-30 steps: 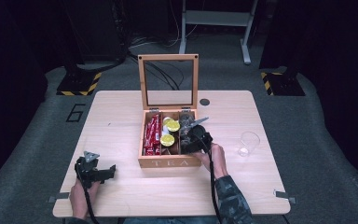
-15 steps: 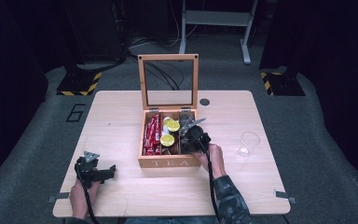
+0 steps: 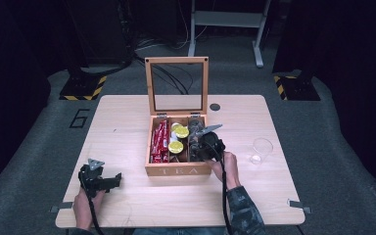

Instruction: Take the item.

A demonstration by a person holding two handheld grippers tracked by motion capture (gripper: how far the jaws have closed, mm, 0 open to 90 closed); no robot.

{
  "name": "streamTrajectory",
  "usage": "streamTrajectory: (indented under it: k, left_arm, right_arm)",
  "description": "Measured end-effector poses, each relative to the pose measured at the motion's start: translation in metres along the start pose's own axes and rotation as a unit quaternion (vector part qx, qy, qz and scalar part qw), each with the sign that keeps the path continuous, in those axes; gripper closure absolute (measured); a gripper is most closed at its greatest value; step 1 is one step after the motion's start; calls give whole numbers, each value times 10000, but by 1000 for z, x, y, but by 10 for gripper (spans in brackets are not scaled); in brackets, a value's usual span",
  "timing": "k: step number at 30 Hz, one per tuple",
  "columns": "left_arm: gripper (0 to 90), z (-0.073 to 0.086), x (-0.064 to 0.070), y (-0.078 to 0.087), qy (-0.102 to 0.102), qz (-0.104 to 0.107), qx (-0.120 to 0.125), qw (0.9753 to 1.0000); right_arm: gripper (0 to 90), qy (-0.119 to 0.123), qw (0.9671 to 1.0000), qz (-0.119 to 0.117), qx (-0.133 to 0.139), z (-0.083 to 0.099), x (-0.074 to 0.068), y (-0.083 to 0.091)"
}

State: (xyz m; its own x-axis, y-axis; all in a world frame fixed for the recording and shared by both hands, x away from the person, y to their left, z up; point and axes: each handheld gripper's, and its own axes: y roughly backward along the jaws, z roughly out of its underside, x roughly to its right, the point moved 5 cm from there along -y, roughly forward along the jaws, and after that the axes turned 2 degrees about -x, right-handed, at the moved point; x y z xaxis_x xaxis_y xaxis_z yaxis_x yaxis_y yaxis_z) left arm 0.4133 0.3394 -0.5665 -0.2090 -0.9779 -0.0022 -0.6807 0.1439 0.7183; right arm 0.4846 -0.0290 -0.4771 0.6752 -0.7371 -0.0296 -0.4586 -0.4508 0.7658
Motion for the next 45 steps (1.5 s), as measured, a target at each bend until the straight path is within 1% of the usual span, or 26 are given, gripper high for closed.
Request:
streamTrajectory:
  k: [2,6,7,8,10,11,15,18,22,23,24,25,26,27,29,31,32,33,34,35,39,41,42,44,45]
  left_arm:
    - [3,0,0,0,-1,0,0,10000]
    - [3,0,0,0,-1,1,0,10000]
    - [3,0,0,0,-10,-5,4,10000]
    - [3,0,0,0,-10,-5,4,10000]
    - [3,0,0,0,-8,-4,3,10000]
    - [3,0,0,0,-4,0,1,10000]
    - [3,0,0,0,0,1,-1,10000]
    - [3,0,0,0,-2,0,0,10000]
    - [3,0,0,0,-2,1,-1,10000]
    - [3,0,0,0,-2,1,-1,10000]
    - [3,0,0,0,-2,1,-1,10000]
    - [3,0,0,0,-1,1,-1,10000]
    - [3,0,0,0,-1,0,-1,10000]
    - [3,0,0,0,-1,0,-1,10000]
    - [3,0,0,0,-2,1,-1,10000]
    - [3,0,0,0,-1,1,0,10000]
    - [3,0,0,0,-1,1,0,10000]
    - [3,0,0,0,-1,1,0,10000]
    - [3,0,0,0,-2,0,0,10000]
    - [3,0,0,0,-3,0,-1,10000]
    - [3,0,0,0,-3,0,-1,10000]
    - [3,0,0,0,-2,0,-1,10000]
    - [3,0,0,0,-4,0,1,10000]
    - [3,0,0,0,-8,-4,2,10000]
    - [3,0,0,0,-1,1,0,10000]
  right_arm:
    - [718,11,10000,-11,92,-1,1,4]
    - [718,16,9999,-39,109,-2,0,8]
    - [718,-44,9998,-42,191,-3,0,9]
    - [717,42,9998,-89,184,-3,1,10]
    - [717,26,9998,-101,188,-3,1,10]
    - [716,9,9998,-144,164,-4,2,11]
    - [715,-32,9996,-176,212,-3,2,11]
    - [714,-14,9996,-172,223,-3,2,10]
    - [685,-8,9997,-193,115,-2,1,6]
    - [702,3,9998,-139,117,-3,0,4]
    - [703,42,9998,-163,92,-2,-1,3]
    - [705,35,9998,-149,100,-3,-1,2]
    - [716,-21,9999,-133,53,-3,-3,2]
    - [732,77,9999,-110,53,-3,-3,1]
    - [754,123,9999,-97,7,-3,-4,-2]
    - [799,178,9998,-42,-84,-3,-5,-4]
    - [824,204,9997,-56,-121,-3,-5,-5]
    - [862,202,9997,11,-128,-3,-6,-6]
    - [883,223,9996,10,-145,-2,-6,-7]
    - [893,206,9997,69,-137,-2,-6,-8]
    - [900,209,9996,84,-161,-2,-6,-7]
    - [900,222,9996,141,-92,-3,-5,-4]
    - [900,240,9996,106,-74,-3,-5,-2]
    - [900,227,9996,163,28,-4,-5,2]
    - [900,246,9996,154,24,-4,-5,4]
